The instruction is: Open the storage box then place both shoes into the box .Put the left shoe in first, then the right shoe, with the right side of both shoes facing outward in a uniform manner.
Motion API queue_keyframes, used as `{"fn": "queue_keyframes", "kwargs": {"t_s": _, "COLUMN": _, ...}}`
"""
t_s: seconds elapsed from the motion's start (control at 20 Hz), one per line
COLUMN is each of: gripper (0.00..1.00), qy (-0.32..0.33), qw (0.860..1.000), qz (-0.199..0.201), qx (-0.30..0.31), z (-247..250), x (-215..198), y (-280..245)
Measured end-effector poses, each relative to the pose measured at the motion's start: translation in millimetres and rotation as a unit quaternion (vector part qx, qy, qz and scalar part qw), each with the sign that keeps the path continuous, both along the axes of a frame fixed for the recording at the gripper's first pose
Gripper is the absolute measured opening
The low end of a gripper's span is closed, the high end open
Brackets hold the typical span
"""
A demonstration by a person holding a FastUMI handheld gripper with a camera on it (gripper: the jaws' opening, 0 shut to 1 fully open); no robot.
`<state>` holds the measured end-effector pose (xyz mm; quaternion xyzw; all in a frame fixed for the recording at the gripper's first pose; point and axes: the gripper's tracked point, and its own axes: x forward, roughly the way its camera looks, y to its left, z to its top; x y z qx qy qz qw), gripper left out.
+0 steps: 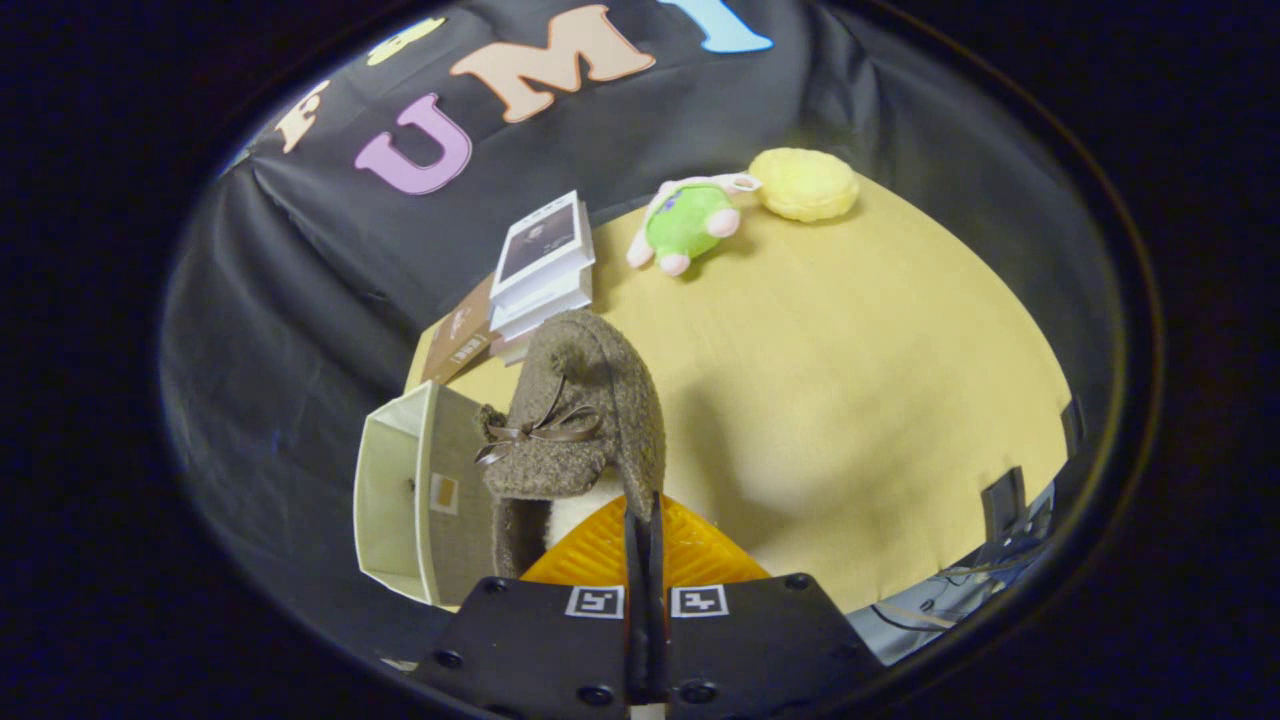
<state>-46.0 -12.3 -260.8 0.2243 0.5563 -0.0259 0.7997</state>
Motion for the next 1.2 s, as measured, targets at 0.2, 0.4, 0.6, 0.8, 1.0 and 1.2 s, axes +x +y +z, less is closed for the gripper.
{"fn": "queue_keyframes", "kwargs": {"t_s": 0.2, "gripper": 0.03, "qy": -0.013, "qw": 1.000, "qz": 0.013, "qx": 0.015, "z": 14.9, "x": 10.1, "y": 38.8}}
{"fn": "queue_keyframes", "kwargs": {"t_s": 0.4, "gripper": 0.03, "qy": -0.028, "qw": 0.999, "qz": 0.029, "qx": 0.031, "z": 33.6, "x": 19.1, "y": 78.5}}
{"fn": "queue_keyframes", "kwargs": {"t_s": 0.6, "gripper": 0.03, "qy": -0.044, "qw": 0.997, "qz": 0.047, "qx": 0.048, "z": 52.1, "x": 29.6, "y": 113.9}}
{"fn": "queue_keyframes", "kwargs": {"t_s": 0.8, "gripper": 0.03, "qy": -0.053, "qw": 0.994, "qz": 0.059, "qx": 0.071, "z": 68.1, "x": 39.6, "y": 153.3}}
{"fn": "queue_keyframes", "kwargs": {"t_s": 1.0, "gripper": 0.03, "qy": -0.046, "qw": 0.993, "qz": 0.072, "qx": 0.082, "z": 60.9, "x": 36.6, "y": 187.7}}
{"fn": "queue_keyframes", "kwargs": {"t_s": 1.2, "gripper": 0.03, "qy": -0.025, "qw": 0.993, "qz": 0.087, "qx": 0.074, "z": 40.9, "x": 24.6, "y": 208.0}}
